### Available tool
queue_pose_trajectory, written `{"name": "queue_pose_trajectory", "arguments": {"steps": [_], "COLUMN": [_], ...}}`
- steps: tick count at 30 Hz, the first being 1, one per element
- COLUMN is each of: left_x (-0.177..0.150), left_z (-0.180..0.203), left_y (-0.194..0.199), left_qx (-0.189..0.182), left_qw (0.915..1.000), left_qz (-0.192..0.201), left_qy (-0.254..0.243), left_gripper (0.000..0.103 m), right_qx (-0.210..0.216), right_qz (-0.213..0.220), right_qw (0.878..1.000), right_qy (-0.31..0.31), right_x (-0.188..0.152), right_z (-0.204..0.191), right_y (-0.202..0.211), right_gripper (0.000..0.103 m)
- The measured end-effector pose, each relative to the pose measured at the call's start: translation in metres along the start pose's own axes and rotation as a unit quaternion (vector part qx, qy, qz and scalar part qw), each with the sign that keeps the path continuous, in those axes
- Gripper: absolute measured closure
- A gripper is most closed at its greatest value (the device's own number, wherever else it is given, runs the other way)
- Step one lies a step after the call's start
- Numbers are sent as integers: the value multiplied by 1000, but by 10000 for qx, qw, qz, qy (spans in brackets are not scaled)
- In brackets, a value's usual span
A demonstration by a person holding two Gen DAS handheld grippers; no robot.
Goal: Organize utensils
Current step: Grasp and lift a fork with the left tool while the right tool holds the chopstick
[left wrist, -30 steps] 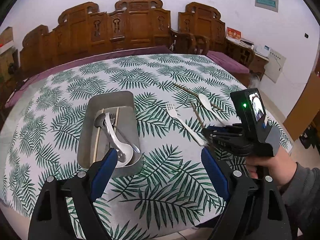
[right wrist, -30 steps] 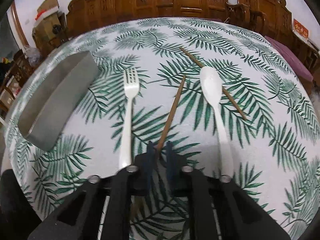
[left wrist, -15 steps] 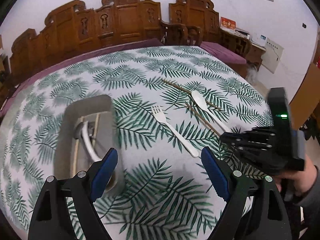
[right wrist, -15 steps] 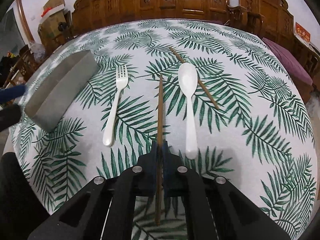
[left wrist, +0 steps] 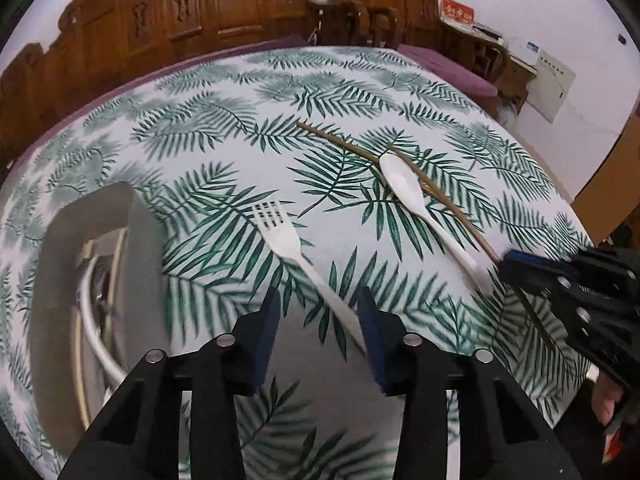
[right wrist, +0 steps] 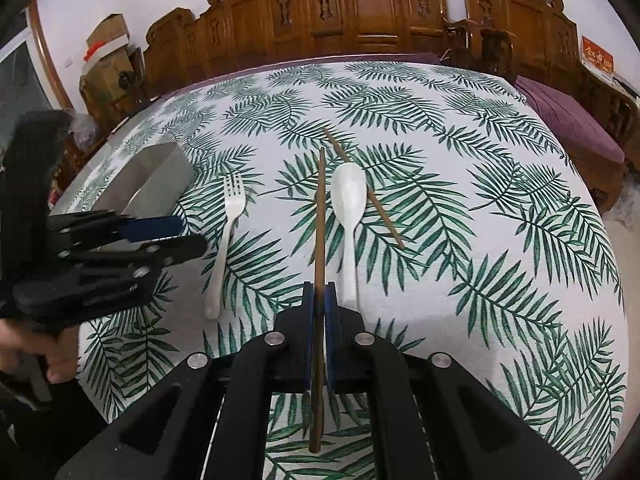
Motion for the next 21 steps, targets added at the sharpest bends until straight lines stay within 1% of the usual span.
{"name": "queue_pose_trajectory", "arguments": {"steps": [1,3,6,11,14,16,17,18,21], "left_x": [2,6,10,6,5,4,3,2,-3], "left_z": [0,-2,-6,-5,-4,-3,-2,-2,-2], "left_y": [-4,-13,-26,-39,-39,-39,-39,-38,-33], "left_qx": [-12,9,45,130,189,246,261,240,200], "left_qw": [10000,9999,9994,9984,9984,9983,9982,9981,9978], "left_qz": [-27,-89,-249,-499,-486,-501,-526,-555,-625], "left_qy": [37,87,242,227,201,172,140,129,111], "left_gripper": [67,73,77,78,78,88,95,98,98], "right_qx": [1,27,50,129,171,208,224,251,407], "right_qz": [0,3,10,15,18,21,22,19,-21], "right_qw": [10000,10000,9999,9998,9997,9996,9996,9995,9987], "right_qy": [-12,-66,-89,-144,-160,-171,-179,-196,-300], "right_x": [0,0,2,3,3,4,4,4,2], "right_z": [1,3,4,4,2,1,0,-1,-4], "right_y": [0,1,2,4,4,5,6,6,7], "right_gripper": [97,97,97,97,97,97,97,97,97]}}
Point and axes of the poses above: each gripper's, at about its wrist camera, not at the fingertips, and y roughly against the way its jaws point, z to its right, x to its top, the point moved 9 cm from there along -y, roughly the way its jaws point, and after that the axes turned 2 degrees about z, right-handed, at the moved point
